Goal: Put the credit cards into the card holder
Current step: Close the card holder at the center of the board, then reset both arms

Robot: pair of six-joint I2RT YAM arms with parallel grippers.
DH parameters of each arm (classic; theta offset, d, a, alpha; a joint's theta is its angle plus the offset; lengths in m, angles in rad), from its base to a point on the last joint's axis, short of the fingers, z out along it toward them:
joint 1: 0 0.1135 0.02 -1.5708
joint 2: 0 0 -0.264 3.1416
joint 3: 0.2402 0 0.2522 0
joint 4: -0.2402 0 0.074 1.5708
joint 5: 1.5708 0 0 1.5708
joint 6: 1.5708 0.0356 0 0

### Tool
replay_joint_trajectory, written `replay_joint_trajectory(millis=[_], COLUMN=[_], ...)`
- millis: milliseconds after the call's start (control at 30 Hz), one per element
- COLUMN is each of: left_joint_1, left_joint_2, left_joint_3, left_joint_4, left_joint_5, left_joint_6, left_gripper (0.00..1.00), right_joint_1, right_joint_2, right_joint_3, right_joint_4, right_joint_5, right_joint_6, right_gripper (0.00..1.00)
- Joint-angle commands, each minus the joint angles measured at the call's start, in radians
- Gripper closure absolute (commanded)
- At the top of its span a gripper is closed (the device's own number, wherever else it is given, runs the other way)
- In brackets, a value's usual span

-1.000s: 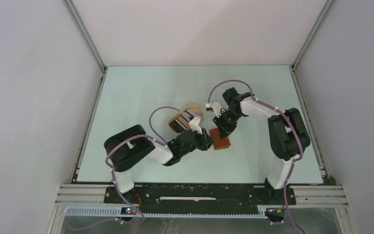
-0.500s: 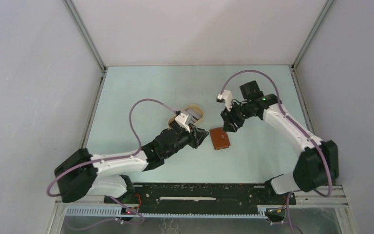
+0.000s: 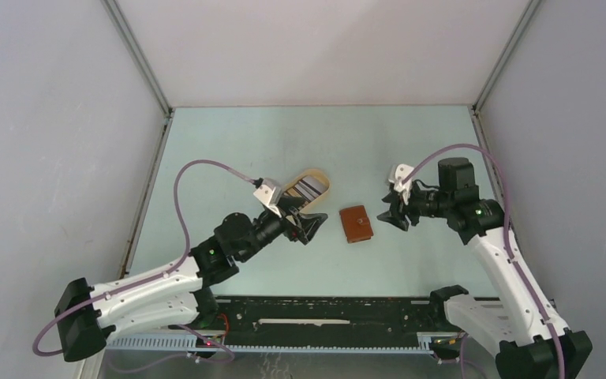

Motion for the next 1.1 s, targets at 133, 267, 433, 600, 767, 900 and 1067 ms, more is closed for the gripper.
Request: replay_joint_trajectory(millis=[133,267,433,600,767,900,1067], left_joint_1=[-0.002,-0.002,-0.002,-0.002,-0.002,-0.002,-0.003], left_joint_2=[0.047,0.081,0.121,0.141,0.143,0.150,0.157], left_joint_3=[-0.078,-0.134,-0.203,-0.264,-0.298,-0.307,-0.307], left_joint_4=[0.111,0.200,0.317,0.417,0.478,0.494,0.504], left_joint_5=[0.009,0.009,0.042,0.047,0.046,0.045,0.045], left_joint_6=[0.033,0.056,0.070,0.071,0.064,0.061,0.055], left_gripper=[0.17,0.18,0.19,0.19,0.19,0.19,0.19], right_joint_1=[0.001,0.052,0.155,0.182,0.197,0.212,0.227], right_joint_2=[0.177,0.318,0.450,0.558,0.618,0.646,0.674], right_joint_3=[-0.073,-0.035,-0.004,0.055,0.083,0.083,0.083], right_joint_4=[-0.015,0.020,0.088,0.084,0.086,0.090,0.097], right_joint_5=[-0.101,0.004,0.162,0.215,0.248,0.257,0.275], right_joint_6=[-0.477,-0.562,-0.575,-0.567,-0.542,-0.530,-0.516], right_gripper=[0.47,0.58,0.71,0.79,0.82,0.82,0.83])
